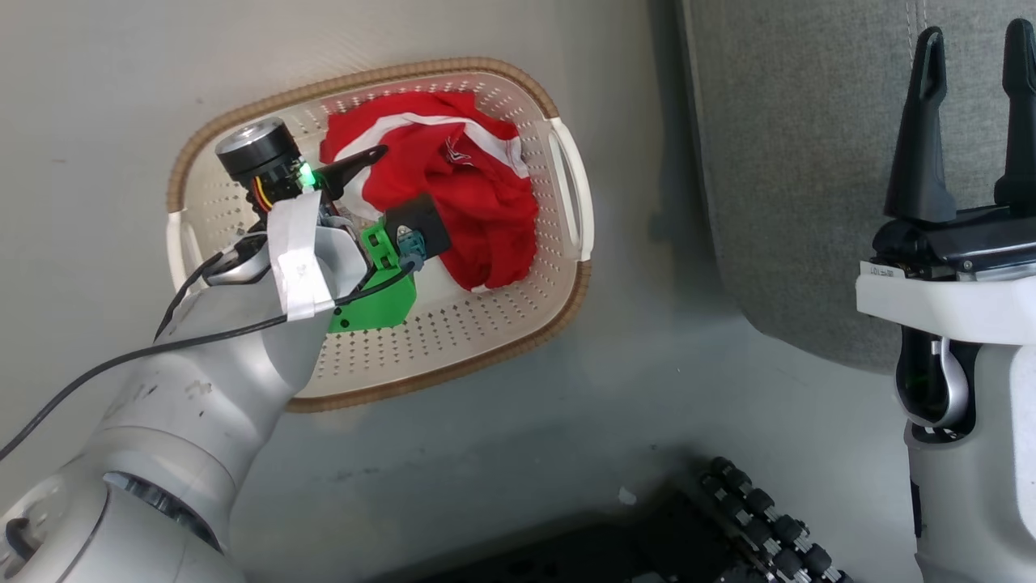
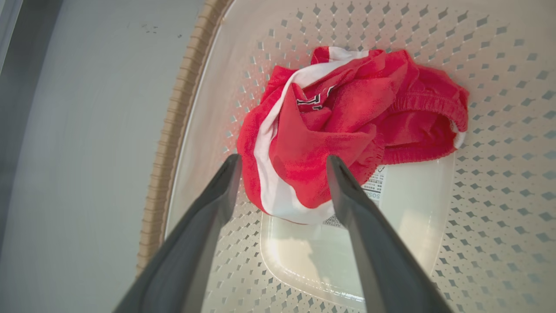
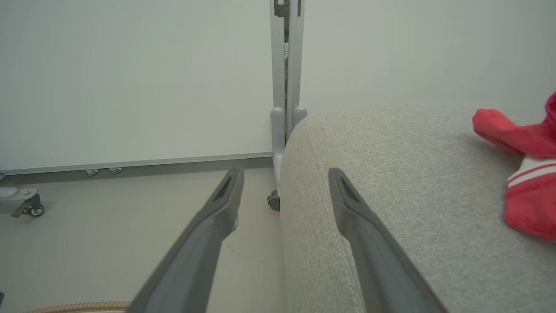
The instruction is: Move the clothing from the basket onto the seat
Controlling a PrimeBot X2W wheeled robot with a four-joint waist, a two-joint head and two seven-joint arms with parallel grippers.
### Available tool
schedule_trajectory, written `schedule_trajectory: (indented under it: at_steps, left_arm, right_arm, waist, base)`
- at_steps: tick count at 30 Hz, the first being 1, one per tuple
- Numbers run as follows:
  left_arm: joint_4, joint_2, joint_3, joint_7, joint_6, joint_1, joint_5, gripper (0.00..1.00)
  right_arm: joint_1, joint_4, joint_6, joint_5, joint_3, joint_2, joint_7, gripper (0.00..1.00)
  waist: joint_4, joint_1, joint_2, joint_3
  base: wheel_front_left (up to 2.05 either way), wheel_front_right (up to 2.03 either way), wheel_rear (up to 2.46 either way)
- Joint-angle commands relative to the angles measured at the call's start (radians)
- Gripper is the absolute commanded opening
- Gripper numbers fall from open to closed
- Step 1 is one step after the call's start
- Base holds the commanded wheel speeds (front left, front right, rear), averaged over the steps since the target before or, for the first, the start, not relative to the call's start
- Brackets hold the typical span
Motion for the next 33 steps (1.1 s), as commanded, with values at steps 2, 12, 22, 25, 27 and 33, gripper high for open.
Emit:
schedule_trajectory:
  at_steps: [2,12,22,25,27,33]
  left_arm:
    - [0.025,0.003,-0.024,0.014,-0.001,-0.036,-0.004,1.00]
    - [0.061,0.048,-0.079,0.058,-0.001,-0.107,-0.031,1.00]
    - [0.066,0.052,-0.150,0.103,-0.001,-0.144,-0.085,1.00]
    - [0.067,0.061,-0.174,0.124,-0.001,-0.144,-0.108,1.00]
    - [0.067,0.063,-0.197,0.125,-0.001,-0.140,-0.118,1.00]
    - [0.067,0.063,-0.213,0.079,-0.001,-0.164,-0.176,0.00]
  right_arm:
    - [-0.022,-0.004,-0.001,0.010,0.010,0.009,-0.003,1.00]
    - [-0.058,-0.005,-0.001,0.028,0.046,0.022,-0.003,1.00]
    - [-0.080,-0.003,-0.001,0.038,0.073,0.025,-0.003,1.00]
    - [-0.085,-0.006,-0.001,0.043,0.080,0.025,-0.003,1.00]
    - [-0.086,-0.005,-0.001,0.046,0.081,0.025,-0.003,1.00]
    - [-0.089,0.003,-0.001,0.052,0.073,0.025,-0.003,1.00]
  waist:
    - [-0.073,-0.0003,0.0000,0.085]
    - [-0.119,-0.0003,0.0000,0.161]
    - [-0.138,-0.0003,0.0000,0.212]
    - [-0.144,-0.0003,0.0000,0.223]
    - [-0.145,-0.0003,0.0000,0.226]
    - [-0.138,-0.0003,0.0000,0.224]
  base:
    - [0.00,0.00,0.00]
    - [0.00,0.00,0.00]
    - [0.00,0.00,0.00]
    - [0.00,0.00,0.00]
    - [0.00,0.00,0.00]
    - [0.00,0.00,0.00]
